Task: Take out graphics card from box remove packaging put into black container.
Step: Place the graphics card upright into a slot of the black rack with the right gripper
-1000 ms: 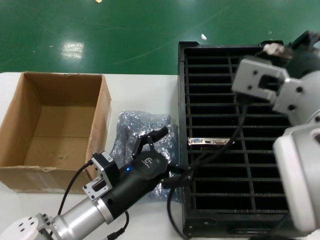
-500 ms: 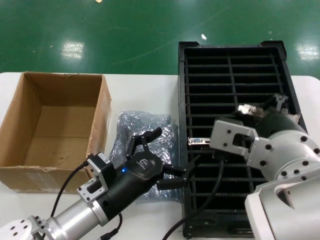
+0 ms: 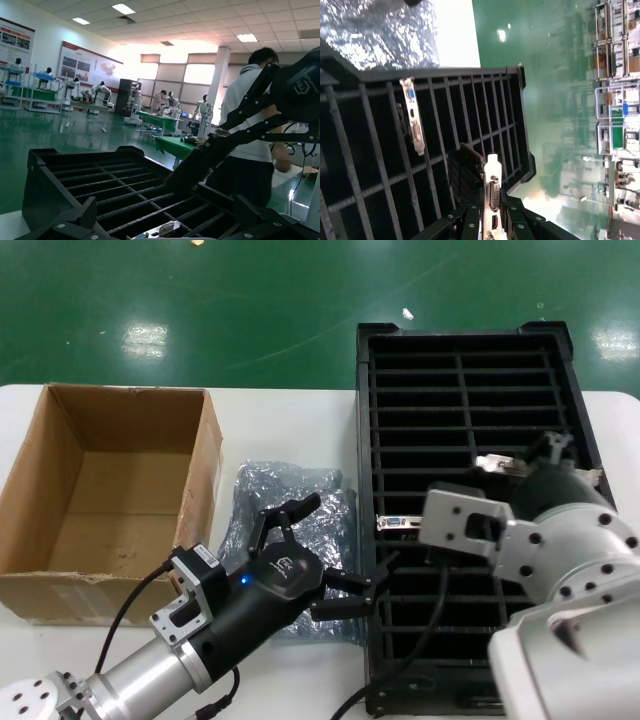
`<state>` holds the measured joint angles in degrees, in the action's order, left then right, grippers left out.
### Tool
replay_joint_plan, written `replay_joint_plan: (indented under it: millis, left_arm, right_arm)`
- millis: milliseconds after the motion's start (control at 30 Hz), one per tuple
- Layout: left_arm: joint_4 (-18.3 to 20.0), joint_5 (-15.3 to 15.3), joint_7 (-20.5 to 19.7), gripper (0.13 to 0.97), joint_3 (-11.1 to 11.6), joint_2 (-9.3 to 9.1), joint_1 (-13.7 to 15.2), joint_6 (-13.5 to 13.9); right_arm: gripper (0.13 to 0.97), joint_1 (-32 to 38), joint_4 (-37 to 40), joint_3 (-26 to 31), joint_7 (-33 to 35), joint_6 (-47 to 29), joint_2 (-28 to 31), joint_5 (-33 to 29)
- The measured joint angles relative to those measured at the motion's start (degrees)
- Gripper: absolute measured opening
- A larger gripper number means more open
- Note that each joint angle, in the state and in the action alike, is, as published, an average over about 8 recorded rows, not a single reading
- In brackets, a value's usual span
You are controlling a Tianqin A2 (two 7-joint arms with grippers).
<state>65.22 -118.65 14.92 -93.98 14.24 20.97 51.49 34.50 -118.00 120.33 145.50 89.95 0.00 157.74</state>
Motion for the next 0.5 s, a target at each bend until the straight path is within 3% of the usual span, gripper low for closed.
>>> replay_joint_plan:
  millis: [500]
  left_arm:
    - [-0.3, -0.3, 0.2, 0.966, -0.5, 0.27, 0.8, -0.4]
  right_arm:
    - [0.186, -2.9, 0.0, 6.9, -9.7, 0.0, 0.0, 0.0]
